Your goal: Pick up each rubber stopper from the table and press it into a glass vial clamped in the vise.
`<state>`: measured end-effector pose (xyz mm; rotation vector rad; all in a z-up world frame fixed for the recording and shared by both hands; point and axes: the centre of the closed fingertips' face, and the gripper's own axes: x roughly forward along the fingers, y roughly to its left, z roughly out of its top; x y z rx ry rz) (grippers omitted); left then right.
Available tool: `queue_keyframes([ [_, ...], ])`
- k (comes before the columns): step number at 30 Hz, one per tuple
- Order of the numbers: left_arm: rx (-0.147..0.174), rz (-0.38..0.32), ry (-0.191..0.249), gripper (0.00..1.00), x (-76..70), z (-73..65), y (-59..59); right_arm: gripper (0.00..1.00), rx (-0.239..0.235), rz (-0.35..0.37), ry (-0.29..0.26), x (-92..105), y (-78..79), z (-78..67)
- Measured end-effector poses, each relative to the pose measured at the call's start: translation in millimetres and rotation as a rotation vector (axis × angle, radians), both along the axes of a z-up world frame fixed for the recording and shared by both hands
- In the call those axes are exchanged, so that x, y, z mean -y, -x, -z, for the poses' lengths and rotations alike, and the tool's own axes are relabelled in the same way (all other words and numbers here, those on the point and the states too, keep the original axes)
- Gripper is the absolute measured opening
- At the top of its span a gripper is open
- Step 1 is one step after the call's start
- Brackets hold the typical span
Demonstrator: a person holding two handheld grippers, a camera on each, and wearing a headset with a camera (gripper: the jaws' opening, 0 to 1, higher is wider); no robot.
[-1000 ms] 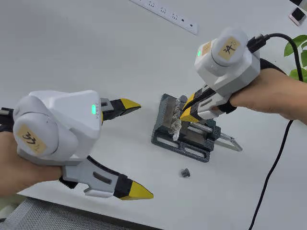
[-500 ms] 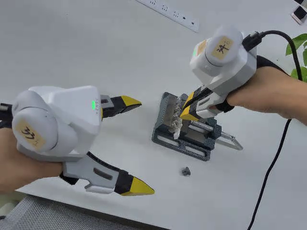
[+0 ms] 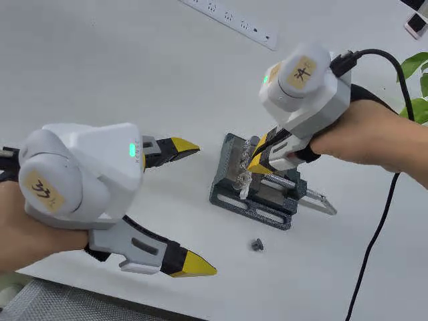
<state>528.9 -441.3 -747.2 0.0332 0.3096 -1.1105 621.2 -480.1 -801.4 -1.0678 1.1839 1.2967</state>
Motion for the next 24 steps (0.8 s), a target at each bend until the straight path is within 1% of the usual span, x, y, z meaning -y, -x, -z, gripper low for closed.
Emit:
queue_keyframes([
  [1,-0.001,-0.001,0.001,0.92,-0.3,-0.3,-0.5,0.05,0.001,-0.011,-0.008,0.8,0.6,-1.0],
  [4,0.0,-0.004,-0.002,0.92,-1.7,-1.0,-0.9,0.06,0.008,-0.011,-0.02,1.4,0.4,-0.4],
  [8,0.001,-0.007,-0.005,0.92,-1.5,-2.1,-0.7,0.07,0.015,-0.024,-0.027,0.8,0.4,-0.6],
  [19,-0.001,-0.006,0.002,0.92,1.1,-2.5,0.0,0.09,0.004,0.017,-0.06,0.2,0.4,-0.6],
  [24,-0.003,-0.004,0.0,0.91,0.5,-1.6,0.1,0.08,0.008,0.017,-0.064,-0.2,1.1,-1.3],
])
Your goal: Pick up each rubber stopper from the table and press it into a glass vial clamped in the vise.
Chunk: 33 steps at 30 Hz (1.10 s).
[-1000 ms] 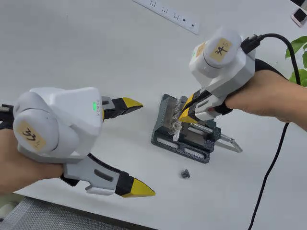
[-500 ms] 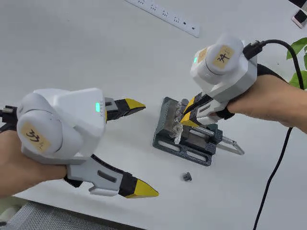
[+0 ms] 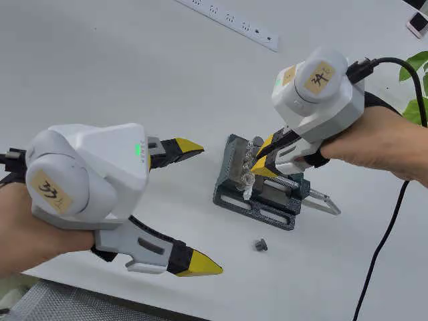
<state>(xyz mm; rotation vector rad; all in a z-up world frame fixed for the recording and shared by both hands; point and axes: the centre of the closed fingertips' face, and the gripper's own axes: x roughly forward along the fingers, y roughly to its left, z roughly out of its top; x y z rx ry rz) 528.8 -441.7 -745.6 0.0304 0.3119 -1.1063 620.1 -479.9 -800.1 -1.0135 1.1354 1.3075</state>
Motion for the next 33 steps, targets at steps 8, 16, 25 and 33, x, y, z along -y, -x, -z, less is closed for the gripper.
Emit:
queue_keyframes([
  [8,0.001,0.001,0.002,0.91,-0.6,0.5,0.2,0.09,0.009,0.012,-0.016,0.3,-2.3,-2.8],
  [16,-0.001,0.0,-0.001,0.91,-0.6,0.2,1.1,0.06,0.014,0.027,-0.058,2.2,-4.4,-17.0],
  [25,-0.005,0.001,0.001,0.91,-0.8,2.1,2.2,0.03,0.002,0.019,-0.073,1.2,-1.2,-16.5],
  [33,-0.01,0.001,0.002,0.91,-1.1,2.4,3.3,0.01,-0.008,0.014,-0.065,0.2,-0.5,-8.0],
])
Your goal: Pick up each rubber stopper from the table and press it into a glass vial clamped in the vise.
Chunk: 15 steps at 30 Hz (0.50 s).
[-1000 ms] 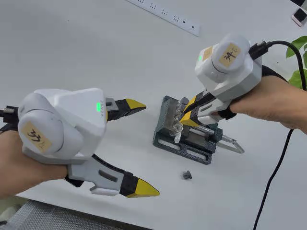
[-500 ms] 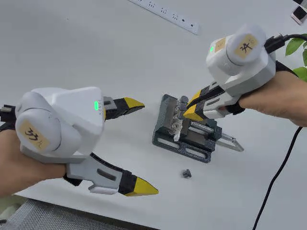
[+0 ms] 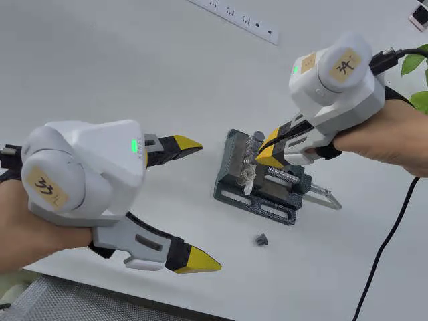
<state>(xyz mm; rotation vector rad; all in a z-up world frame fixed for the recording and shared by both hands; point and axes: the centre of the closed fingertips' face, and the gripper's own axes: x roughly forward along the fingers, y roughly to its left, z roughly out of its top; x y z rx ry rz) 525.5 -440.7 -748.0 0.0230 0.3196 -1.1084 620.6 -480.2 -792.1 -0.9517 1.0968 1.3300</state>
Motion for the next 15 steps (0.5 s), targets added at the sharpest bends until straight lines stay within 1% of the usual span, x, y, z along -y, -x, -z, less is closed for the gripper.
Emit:
queue_keyframes([
  [8,-0.002,-0.005,0.002,0.9,-1.7,0.9,-1.2,0.01,-0.005,-0.002,0.005,0.0,-1.0,4.2],
  [15,-0.005,-0.006,0.003,0.9,-2.3,2.2,-1.4,0.01,-0.003,-0.009,0.005,-0.1,-1.9,3.6],
])
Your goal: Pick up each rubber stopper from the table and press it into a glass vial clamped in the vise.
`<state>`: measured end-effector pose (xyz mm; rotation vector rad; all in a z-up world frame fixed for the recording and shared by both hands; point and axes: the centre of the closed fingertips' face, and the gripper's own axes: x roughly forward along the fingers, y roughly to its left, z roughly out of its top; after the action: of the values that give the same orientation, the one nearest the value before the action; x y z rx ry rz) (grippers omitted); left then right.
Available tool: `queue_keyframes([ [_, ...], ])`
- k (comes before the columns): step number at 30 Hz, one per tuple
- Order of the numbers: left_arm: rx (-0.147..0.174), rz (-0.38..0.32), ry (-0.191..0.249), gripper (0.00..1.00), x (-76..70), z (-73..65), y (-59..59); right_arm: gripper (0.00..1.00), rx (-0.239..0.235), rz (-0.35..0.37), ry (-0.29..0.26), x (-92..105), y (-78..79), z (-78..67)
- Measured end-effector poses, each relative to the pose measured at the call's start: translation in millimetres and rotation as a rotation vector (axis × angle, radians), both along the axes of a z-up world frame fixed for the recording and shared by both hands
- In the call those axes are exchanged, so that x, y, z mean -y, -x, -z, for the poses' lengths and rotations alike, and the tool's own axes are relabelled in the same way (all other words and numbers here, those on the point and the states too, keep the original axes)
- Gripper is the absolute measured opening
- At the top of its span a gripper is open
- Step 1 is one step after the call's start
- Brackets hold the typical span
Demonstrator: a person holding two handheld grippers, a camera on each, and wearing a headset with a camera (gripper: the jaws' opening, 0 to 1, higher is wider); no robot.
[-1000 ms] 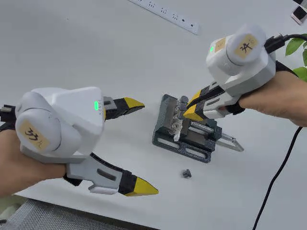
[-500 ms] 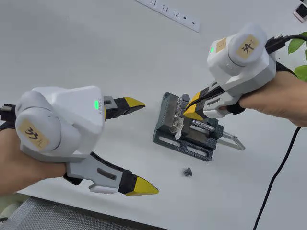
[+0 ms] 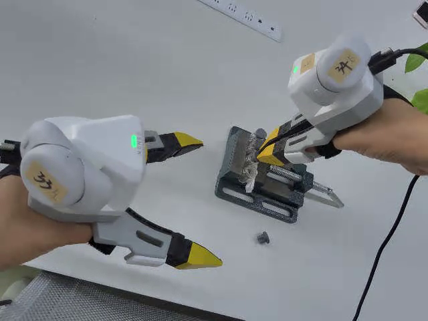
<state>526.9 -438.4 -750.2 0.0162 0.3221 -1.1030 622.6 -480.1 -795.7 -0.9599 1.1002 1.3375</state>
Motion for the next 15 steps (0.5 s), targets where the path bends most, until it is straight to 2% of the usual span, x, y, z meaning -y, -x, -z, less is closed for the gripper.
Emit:
queue_keyframes([
  [15,-0.001,0.0,0.002,0.89,-0.2,1.0,-2.7,0.01,0.014,-0.03,0.029,-0.4,0.0,2.2],
])
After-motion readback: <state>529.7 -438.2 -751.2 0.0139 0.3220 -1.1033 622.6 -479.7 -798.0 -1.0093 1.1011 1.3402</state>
